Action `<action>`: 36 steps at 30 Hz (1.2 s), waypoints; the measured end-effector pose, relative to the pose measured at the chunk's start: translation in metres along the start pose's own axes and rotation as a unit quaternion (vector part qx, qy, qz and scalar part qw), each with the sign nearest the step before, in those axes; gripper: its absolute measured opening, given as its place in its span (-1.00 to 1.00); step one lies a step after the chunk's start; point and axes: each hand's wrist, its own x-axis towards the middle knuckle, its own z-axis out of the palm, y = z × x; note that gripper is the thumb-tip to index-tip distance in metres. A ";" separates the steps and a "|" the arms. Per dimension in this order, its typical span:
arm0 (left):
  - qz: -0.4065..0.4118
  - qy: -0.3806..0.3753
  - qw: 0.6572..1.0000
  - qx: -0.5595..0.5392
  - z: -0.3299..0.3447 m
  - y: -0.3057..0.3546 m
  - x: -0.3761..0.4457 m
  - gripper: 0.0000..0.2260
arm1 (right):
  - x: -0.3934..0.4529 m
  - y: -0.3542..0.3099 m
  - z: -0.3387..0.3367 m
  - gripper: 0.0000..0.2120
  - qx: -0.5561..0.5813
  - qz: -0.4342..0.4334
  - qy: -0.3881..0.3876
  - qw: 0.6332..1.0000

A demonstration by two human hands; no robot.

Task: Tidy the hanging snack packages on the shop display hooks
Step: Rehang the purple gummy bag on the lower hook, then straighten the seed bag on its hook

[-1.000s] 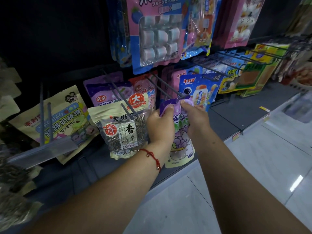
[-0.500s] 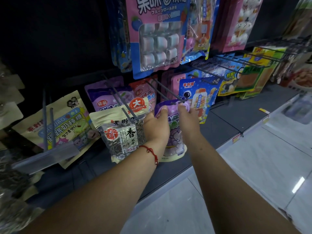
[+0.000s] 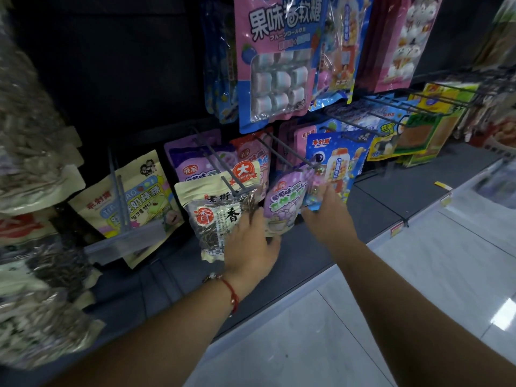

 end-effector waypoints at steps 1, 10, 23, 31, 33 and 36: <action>0.025 -0.018 0.996 0.078 -0.003 -0.008 -0.008 -0.40 | -0.006 0.000 0.000 -0.21 -0.079 -0.005 -0.010 0.997; 0.067 -0.076 0.939 0.328 -0.055 -0.069 -0.065 -0.27 | -0.079 -0.042 0.024 -0.31 -0.314 -0.192 -0.103 0.924; 0.079 -0.064 0.954 0.282 -0.094 -0.093 -0.055 -0.33 | -0.089 -0.077 0.057 -0.25 -0.224 -0.152 -0.185 0.945; 0.021 -0.090 0.970 0.224 -0.096 -0.118 -0.041 -0.31 | -0.058 -0.078 0.067 -0.43 0.038 -0.025 -0.168 0.985; 0.035 -0.081 0.972 0.218 -0.094 -0.121 -0.037 -0.30 | -0.048 -0.077 0.069 -0.36 0.095 0.001 -0.158 0.983; 0.058 -0.115 0.969 0.209 -0.091 -0.125 -0.029 -0.29 | -0.037 -0.080 0.072 -0.39 0.185 0.025 -0.138 0.973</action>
